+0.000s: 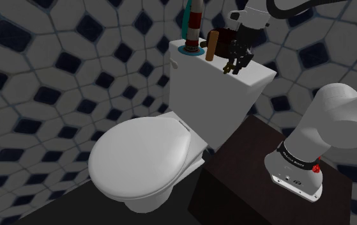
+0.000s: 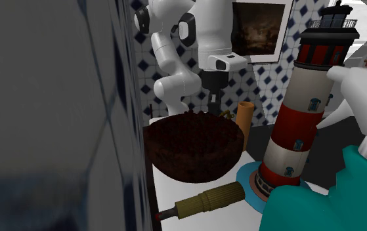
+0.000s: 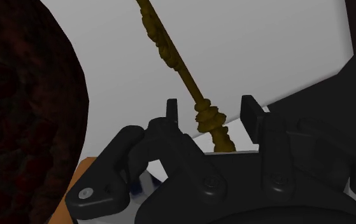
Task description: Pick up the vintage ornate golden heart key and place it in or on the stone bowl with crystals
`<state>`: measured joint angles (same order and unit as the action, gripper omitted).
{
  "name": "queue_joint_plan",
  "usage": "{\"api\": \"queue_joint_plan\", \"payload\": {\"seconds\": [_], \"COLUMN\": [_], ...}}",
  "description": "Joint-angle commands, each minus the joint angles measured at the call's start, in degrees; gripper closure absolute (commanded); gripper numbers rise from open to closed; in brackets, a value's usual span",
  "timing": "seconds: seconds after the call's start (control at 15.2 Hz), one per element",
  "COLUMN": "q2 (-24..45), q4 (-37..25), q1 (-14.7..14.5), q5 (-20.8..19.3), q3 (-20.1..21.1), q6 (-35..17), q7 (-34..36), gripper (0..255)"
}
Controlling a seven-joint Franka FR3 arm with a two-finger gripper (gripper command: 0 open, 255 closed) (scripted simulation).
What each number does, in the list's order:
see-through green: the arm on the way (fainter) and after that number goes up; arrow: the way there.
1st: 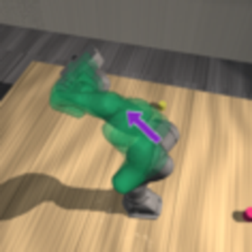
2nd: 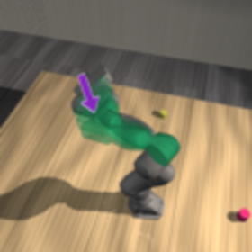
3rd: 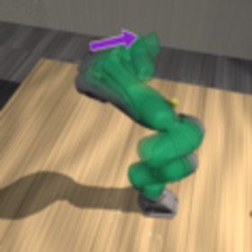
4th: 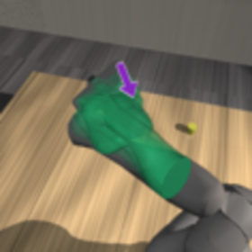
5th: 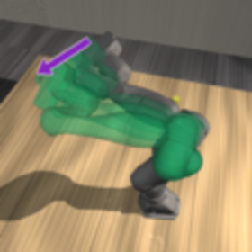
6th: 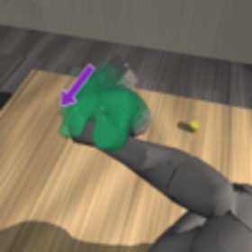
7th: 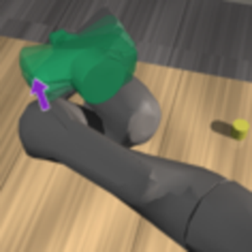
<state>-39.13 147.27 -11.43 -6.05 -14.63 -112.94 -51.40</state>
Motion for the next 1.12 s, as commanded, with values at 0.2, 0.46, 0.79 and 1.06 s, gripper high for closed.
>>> {"api": "queue_joint_plan", "payload": {"seconds": [0.2,0.46,0.79,1.06], "q2": [0.36,0.13,-0.33,-0.42], "q4": [0.10,-0.45,-3.99,-6.99], "q1": [0.06,0.13,-0.03,-0.18], "q5": [-0.16,-0.07,0.29,0.57], "q3": [-0.13,0.05,0.56,0.92], "q6": [-0.28,0.50,4.49,7.58], "q7": [-0.02,-0.03,0.10,0.19], "gripper": [255,255,255,255]}}
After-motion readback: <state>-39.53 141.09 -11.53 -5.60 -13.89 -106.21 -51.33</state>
